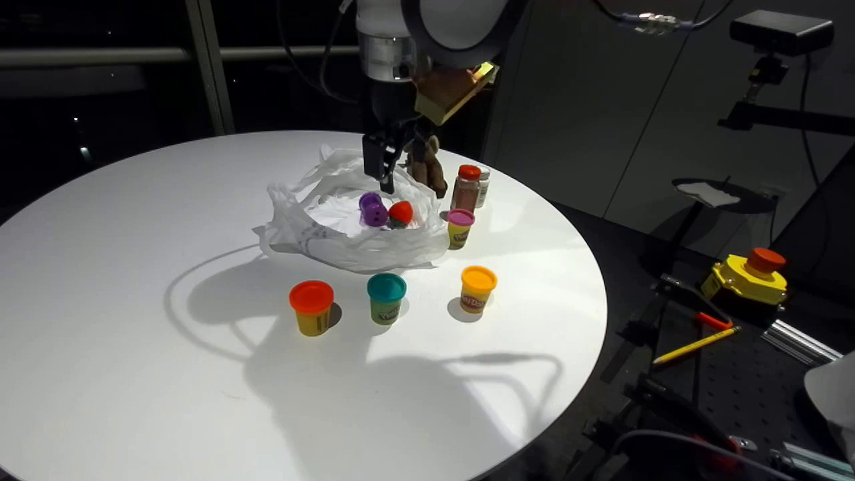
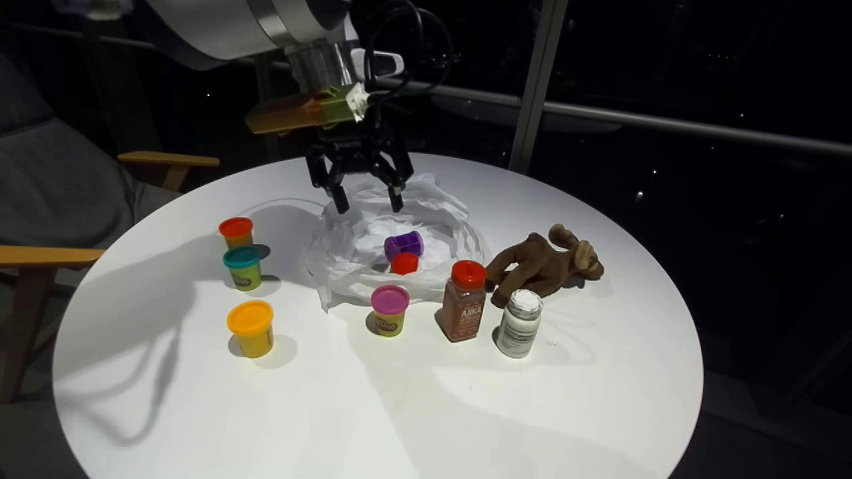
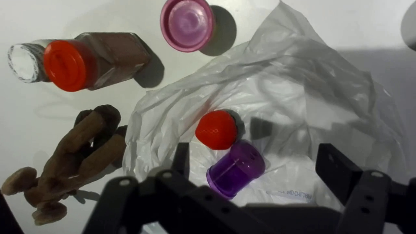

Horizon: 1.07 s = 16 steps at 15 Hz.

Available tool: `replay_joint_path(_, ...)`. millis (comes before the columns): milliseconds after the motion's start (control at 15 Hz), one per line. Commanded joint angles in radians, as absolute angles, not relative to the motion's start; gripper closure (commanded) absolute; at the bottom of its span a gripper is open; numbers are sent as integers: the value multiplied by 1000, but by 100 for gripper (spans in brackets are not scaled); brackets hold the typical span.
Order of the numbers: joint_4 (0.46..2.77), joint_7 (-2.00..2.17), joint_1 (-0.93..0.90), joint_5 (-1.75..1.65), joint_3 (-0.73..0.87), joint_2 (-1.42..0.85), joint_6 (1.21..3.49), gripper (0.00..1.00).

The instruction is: Remove the objects from the plastic and put them on the table

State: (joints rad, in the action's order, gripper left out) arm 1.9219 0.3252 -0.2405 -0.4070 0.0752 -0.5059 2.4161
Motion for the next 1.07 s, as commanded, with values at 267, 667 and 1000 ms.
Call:
replay_joint_path(267,1641,-16,-141,-370,30,-726,2263,0)
replay_joint_path(667,1533,-159,-96,-327,-2,-832,2257,0)
replay_joint_path(1000,1481,-206,-88,-310,-8,-877,2223,0)
